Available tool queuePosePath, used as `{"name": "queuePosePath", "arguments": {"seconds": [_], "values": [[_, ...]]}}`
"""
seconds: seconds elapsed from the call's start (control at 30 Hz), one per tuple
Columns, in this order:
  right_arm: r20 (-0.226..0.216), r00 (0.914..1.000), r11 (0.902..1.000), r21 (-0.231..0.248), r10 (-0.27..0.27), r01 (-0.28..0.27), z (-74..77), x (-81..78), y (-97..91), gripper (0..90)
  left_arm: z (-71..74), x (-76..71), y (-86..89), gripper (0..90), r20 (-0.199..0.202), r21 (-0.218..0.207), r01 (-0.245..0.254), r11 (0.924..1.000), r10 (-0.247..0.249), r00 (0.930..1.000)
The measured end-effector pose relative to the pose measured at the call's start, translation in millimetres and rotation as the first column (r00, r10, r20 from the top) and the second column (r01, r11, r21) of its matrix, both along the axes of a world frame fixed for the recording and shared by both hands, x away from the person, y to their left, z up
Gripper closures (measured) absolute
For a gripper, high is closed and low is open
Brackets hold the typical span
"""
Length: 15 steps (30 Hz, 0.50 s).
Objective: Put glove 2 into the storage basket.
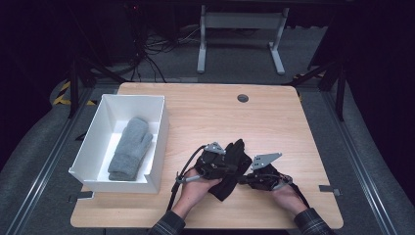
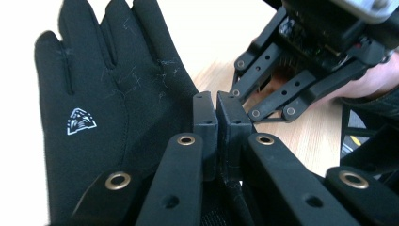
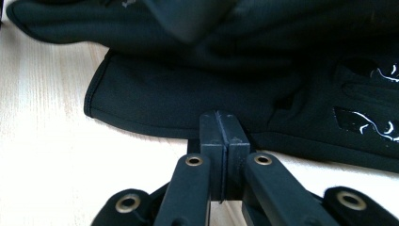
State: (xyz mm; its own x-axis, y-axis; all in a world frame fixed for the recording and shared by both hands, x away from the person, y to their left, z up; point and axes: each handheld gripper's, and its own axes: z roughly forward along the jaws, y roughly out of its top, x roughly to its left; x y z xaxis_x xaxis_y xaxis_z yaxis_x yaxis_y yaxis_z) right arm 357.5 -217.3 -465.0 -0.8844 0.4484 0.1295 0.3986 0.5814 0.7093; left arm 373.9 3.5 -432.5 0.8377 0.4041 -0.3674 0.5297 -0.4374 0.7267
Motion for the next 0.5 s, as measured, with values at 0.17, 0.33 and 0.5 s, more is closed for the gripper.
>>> {"name": "queuePosePath", "arguments": {"seconds": [0.17, 0.33, 0.5], "values": [[0.002, 1.0000, 1.0000, 0.001, 0.000, 0.000, -0.1, -0.3, -0.1, 90.0, -7.3, -0.7, -4.8, 87.1, -0.019, 0.007, 0.007, 1.0000, -0.007, 0.9998], [0.013, 0.9999, 0.9999, -0.010, 0.001, -0.001, 1.0, -0.6, -2.0, 90.0, -12.9, -3.0, -9.7, 86.7, -0.022, 0.035, 0.022, 0.9991, -0.021, 0.9995], [0.043, 0.9969, 0.9975, -0.021, -0.066, 0.067, 7.2, 1.8, -25.6, 87.4, -19.8, -5.9, -16.1, 86.2, -0.040, 0.061, 0.053, 0.9967, -0.051, 0.9979]]}}
